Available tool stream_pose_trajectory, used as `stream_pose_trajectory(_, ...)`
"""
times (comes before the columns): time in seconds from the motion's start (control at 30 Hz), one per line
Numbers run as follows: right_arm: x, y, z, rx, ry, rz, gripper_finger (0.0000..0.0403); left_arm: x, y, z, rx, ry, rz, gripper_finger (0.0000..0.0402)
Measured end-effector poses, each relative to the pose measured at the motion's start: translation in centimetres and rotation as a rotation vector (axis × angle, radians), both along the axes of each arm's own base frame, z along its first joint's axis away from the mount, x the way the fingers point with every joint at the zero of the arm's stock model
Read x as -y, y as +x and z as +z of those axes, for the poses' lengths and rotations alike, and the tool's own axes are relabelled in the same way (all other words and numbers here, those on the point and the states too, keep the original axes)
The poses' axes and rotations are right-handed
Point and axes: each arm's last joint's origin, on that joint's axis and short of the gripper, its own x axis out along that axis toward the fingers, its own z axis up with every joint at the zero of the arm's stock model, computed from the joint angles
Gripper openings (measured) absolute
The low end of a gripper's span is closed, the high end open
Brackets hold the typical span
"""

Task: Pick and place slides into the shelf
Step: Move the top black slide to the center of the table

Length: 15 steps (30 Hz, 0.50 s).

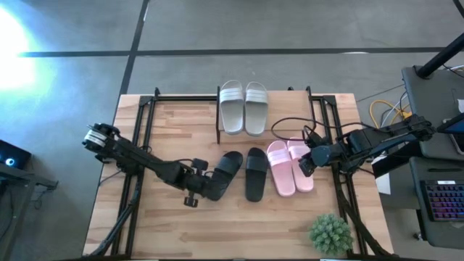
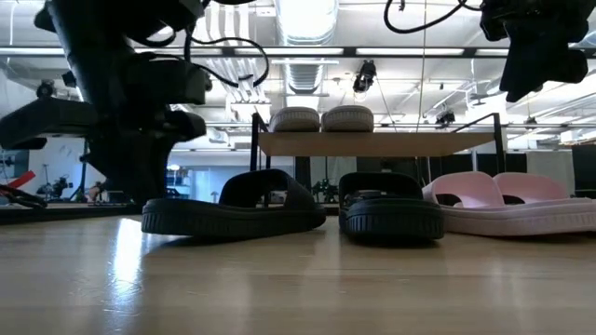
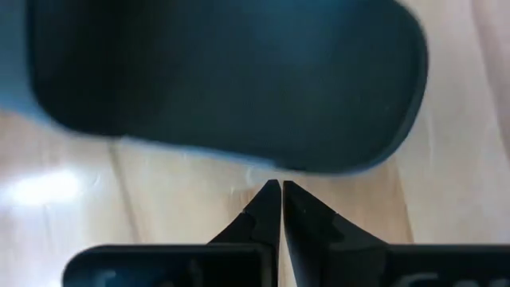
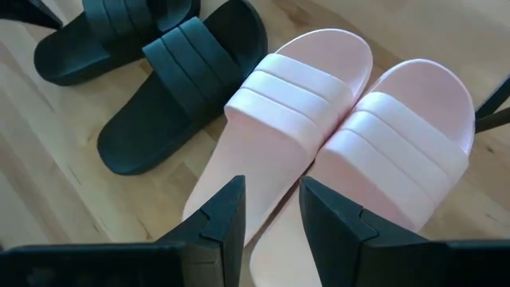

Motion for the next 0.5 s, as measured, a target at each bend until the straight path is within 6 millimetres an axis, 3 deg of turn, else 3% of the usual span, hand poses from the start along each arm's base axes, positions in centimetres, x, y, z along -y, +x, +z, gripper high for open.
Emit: stream_pose_trajectory(0.5,0.0,0.0,0.0,0.0,0.0,-0.002,0.0111,-2.4,2.4,-0.8,0.098,-0.036,0.056,0.0001)
